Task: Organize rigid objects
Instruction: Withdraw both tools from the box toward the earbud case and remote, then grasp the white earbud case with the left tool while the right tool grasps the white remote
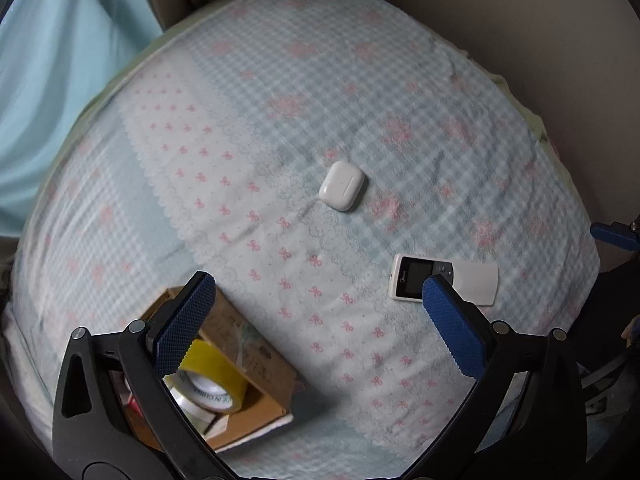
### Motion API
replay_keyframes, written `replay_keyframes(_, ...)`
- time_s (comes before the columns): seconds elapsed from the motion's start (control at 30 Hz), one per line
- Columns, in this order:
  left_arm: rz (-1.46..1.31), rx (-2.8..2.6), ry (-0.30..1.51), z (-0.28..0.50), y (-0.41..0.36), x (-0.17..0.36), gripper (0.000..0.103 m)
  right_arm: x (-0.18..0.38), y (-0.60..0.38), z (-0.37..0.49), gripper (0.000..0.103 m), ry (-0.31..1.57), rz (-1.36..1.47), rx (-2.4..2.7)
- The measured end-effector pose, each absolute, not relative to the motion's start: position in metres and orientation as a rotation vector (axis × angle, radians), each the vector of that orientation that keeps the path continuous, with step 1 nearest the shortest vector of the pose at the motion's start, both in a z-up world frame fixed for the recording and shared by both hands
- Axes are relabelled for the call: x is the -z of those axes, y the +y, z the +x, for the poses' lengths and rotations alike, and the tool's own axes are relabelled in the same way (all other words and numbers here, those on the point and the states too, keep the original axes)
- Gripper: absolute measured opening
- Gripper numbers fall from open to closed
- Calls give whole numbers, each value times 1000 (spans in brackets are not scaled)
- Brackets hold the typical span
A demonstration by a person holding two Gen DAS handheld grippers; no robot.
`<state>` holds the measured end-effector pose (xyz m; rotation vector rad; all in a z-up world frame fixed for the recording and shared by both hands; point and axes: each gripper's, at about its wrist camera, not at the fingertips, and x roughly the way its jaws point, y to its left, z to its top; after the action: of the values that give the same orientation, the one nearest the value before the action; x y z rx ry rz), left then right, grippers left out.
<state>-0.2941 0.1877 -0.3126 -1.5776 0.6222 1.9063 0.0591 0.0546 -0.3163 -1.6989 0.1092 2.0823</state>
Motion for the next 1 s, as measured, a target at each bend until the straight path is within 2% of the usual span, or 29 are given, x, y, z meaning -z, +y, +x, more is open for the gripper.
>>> replay_keyframes(0.1, -1580, -1823, 684, -310, 213, 347, 103, 356, 60, 50, 103, 64, -1806, -2029)
replay_keyframes(0.27, -1566, -1706, 789, -331, 250, 396, 103, 408, 72, 39, 103, 142, -1949, -1947)
replay_keyframes(0.43, -1566, -1593, 889, -345, 274, 436, 95, 435, 71, 27, 103, 22, -2053, -1906)
replay_keyframes(0.53, -1557, -1535, 935, -343, 283, 454, 93, 448, 73, 22, 102, 56, -2095, -1891)
replay_keyframes(0.67, -1558, -1482, 989, -340, 289, 476, 82, 467, 73, 17, 94, 87, -2160, -1863)
replay_keyframes(0.73, -1566, -1467, 1008, -340, 290, 485, 77, 475, 72, 15, 85, 109, -2188, -1852)
replay_keyframes(0.77, -1570, -1462, 1012, -340, 291, 488, 76, 479, 72, 14, 81, 125, -2198, -1846)
replay_keyframes(0.97, -1573, -1444, 990, -345, 293, 494, 74, 491, 68, 10, 80, 135, -2230, -1824)
replay_keyframes(1.0, -1577, -1439, 989, -346, 295, 495, 73, 492, 68, 10, 74, 139, -2238, -1822)
